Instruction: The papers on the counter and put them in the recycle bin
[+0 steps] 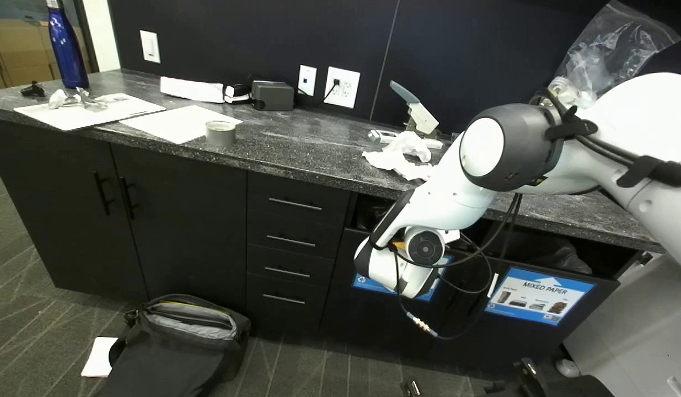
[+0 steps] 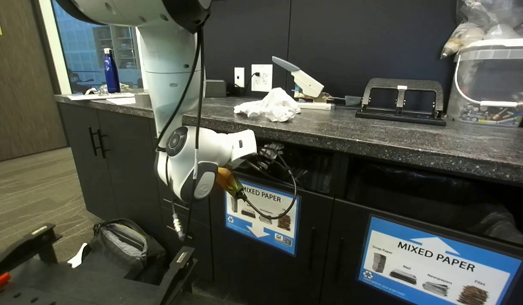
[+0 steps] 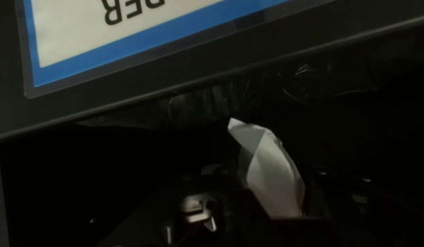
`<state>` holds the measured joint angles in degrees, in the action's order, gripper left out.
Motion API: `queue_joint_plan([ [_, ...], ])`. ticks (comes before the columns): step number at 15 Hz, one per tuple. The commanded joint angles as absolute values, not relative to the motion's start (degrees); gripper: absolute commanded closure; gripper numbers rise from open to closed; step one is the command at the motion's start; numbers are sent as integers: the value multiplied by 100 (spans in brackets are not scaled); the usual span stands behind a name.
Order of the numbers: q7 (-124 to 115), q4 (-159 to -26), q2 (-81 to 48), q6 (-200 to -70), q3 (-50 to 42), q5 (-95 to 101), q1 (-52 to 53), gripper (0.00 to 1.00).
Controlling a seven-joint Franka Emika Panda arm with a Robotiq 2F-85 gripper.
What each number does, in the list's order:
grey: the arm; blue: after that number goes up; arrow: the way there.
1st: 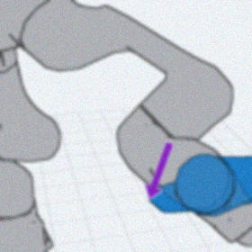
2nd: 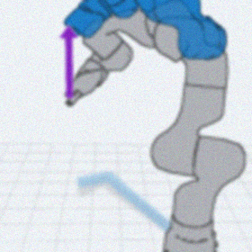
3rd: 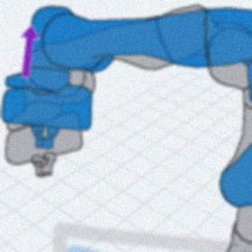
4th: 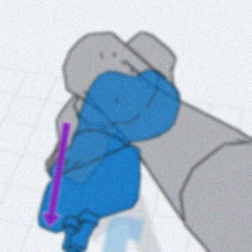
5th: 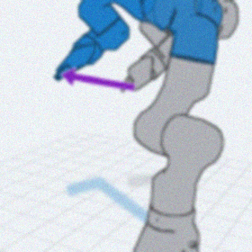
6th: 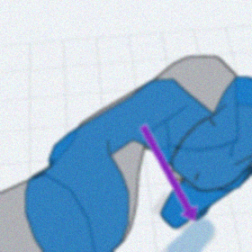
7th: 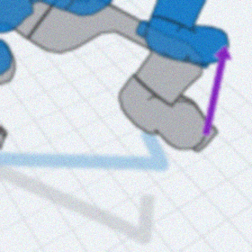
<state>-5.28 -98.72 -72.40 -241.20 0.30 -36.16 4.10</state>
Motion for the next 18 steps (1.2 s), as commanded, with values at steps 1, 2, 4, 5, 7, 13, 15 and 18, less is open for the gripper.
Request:
queue_joint_plan([
  [1, -286, -9723, -7266, -24106, 134, -3704, 385, 26],
  [2, -135, -9349, -7330, -23789, 53, -3707, 356, 19],
  [4, -69, -9282, -7241, -23565, 24, -3701, 355, 4],
  [5, -47, -9229, -7234, -23465, 9, -3678, 348, 1],
  [7, 104, -9512, -6910, -22837, 51, -3618, 285, 0],
  [13, 450, -11273, -5396, -21036, 265, -3343, 127, 0],
  [15, 911, -11833, -4774, -20359, -11, -4023, 464, 0],
  [18, 1526, -12701, -3876, -19330, -615, -4757, 1110, 0],
])
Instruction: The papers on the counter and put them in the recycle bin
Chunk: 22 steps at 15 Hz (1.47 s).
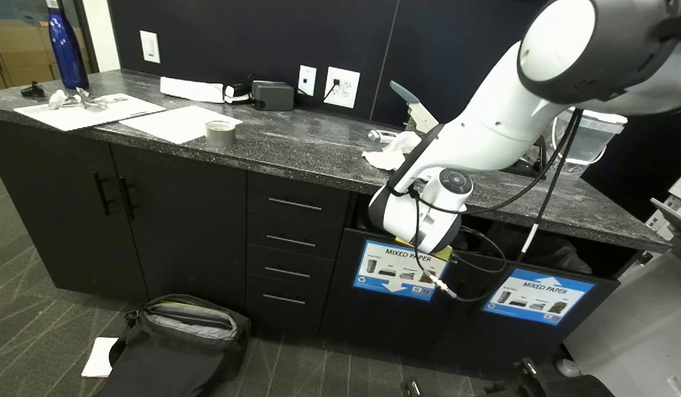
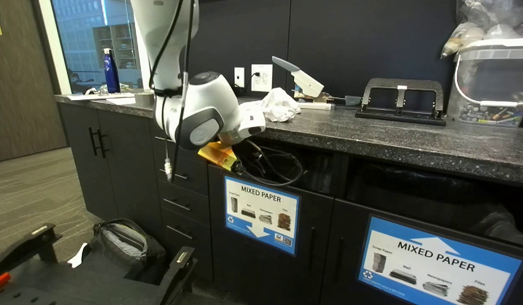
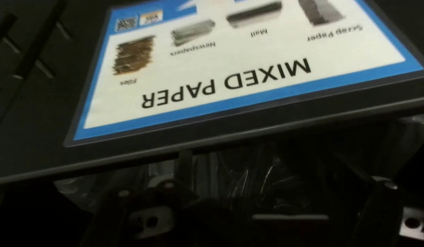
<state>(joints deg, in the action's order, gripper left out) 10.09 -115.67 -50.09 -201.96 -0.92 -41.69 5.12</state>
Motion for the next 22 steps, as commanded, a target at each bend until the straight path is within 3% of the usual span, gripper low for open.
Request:
queue_joint_plan([
  [1, 1649, -12997, -3564, -18923, -864, -4839, 1351, 0],
  [7, 1218, -13795, -2162, -16063, -3261, -2888, 3204, 0],
  [10, 709, -13200, -1883, -14685, -4470, -1366, 4089, 0],
  [13, 505, -12373, -1679, -13980, -4815, -560, 4307, 0],
  [14, 84, -12015, -1429, -13936, -3818, 86, 3257, 0],
  [18, -532, -10622, -2071, -14067, -2339, 245, 1764, 0],
  [22, -1320, -9588, -2980, -14052, -1579, 550, 909, 0],
])
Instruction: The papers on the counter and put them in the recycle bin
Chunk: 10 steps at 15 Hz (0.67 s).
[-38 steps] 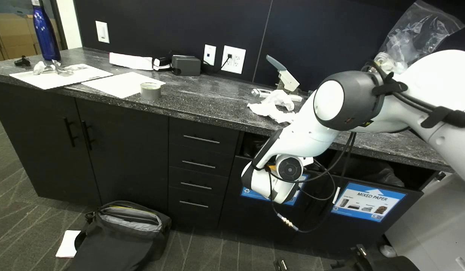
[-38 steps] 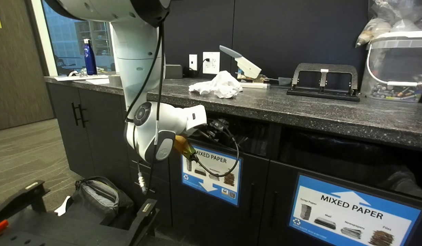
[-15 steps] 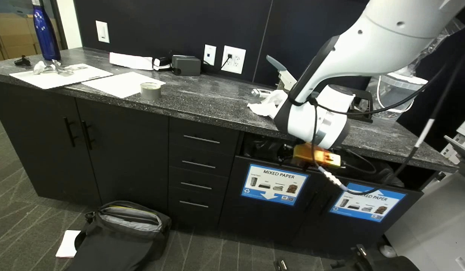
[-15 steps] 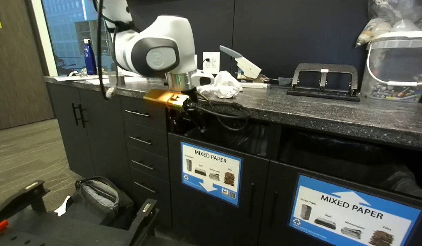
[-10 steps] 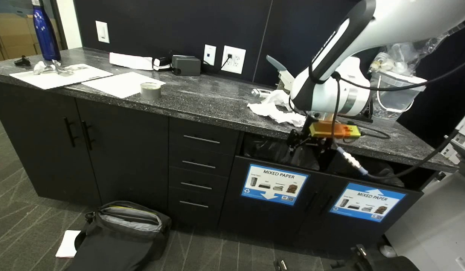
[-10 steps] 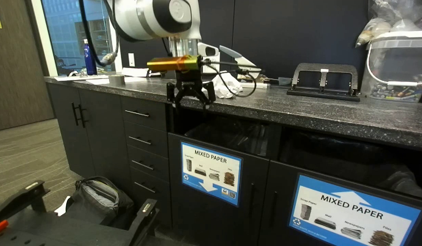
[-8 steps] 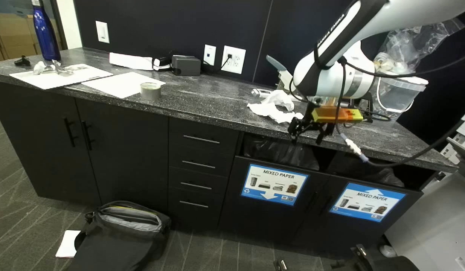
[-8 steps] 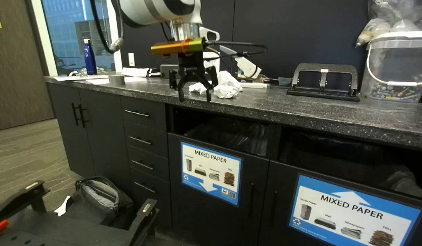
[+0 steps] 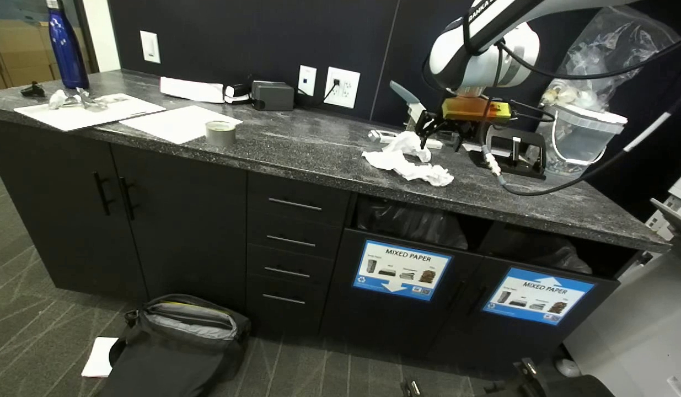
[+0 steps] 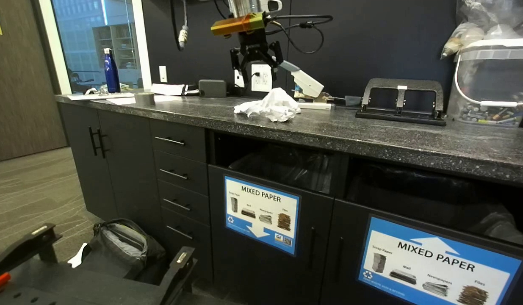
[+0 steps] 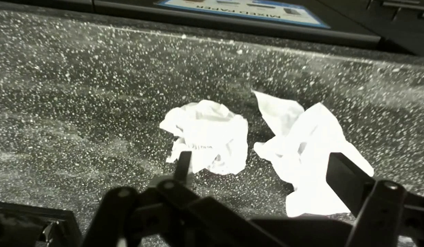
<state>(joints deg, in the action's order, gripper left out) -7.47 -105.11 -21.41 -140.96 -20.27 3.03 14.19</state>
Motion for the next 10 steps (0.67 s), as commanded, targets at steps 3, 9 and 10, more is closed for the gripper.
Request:
queue_joint_plan([
  [3, -1694, -8931, -3596, -13848, -1445, 735, 670, 0],
  [9, -2068, -7844, -4396, -12945, -1453, 779, 470, 0],
  [10, -2146, -7716, -4493, -12864, -1466, 793, 452, 0],
])
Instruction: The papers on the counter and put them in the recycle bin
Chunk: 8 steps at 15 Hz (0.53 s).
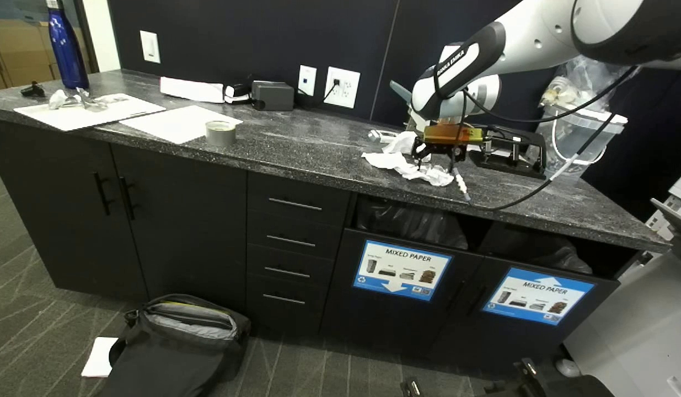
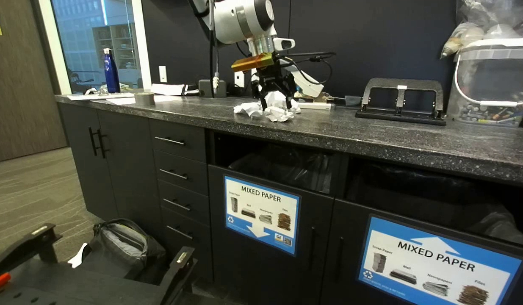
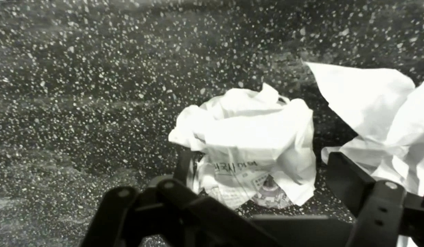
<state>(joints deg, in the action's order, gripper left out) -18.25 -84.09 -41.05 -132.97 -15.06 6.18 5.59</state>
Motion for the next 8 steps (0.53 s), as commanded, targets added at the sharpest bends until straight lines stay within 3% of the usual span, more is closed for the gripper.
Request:
queue_joint_plan([
  [1, -2096, -7571, -4544, -12681, -1447, 798, 398, 0],
  [2, -2058, -7485, -4646, -12629, -1430, 821, 363, 0],
  [3, -1948, -7456, -4703, -12645, -1392, 827, 312, 25],
  [5, -1918, -7282, -4833, -12457, -1364, 762, 210, 34],
  [8, -1926, -7138, -4973, -12243, -1369, 764, 115, 58],
])
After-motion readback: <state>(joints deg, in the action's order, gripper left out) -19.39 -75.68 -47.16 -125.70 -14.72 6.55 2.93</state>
